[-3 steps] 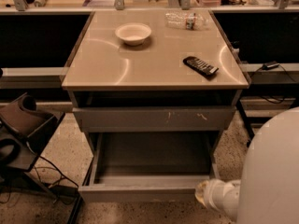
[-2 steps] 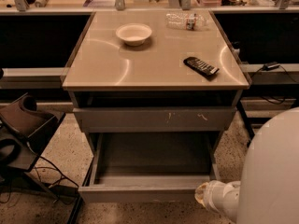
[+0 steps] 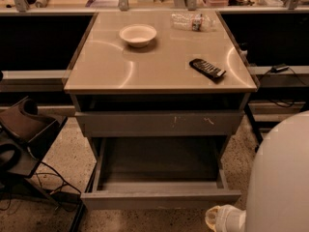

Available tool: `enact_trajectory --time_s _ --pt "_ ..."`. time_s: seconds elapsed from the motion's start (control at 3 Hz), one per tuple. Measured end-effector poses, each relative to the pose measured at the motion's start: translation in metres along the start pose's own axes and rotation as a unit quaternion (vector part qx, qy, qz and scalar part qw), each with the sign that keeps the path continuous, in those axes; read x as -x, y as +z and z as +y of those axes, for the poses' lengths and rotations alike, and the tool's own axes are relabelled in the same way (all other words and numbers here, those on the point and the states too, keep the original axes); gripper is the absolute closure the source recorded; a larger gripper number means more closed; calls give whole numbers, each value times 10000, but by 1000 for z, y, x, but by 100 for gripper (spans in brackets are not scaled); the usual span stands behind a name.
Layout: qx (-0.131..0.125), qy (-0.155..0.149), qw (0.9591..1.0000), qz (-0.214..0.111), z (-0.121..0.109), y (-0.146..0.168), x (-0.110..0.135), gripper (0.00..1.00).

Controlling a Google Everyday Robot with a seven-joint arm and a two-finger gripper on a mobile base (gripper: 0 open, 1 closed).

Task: Open middle drawer

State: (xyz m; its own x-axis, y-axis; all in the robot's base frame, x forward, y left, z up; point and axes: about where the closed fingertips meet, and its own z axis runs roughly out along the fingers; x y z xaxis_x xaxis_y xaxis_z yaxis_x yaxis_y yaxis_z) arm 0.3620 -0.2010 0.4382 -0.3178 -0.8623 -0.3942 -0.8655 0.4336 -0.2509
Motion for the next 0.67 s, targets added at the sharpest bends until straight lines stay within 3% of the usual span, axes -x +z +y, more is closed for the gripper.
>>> enact_trajectory --time_s 0.67 --pt "-7 -5 10000 2 -4 2 3 34"
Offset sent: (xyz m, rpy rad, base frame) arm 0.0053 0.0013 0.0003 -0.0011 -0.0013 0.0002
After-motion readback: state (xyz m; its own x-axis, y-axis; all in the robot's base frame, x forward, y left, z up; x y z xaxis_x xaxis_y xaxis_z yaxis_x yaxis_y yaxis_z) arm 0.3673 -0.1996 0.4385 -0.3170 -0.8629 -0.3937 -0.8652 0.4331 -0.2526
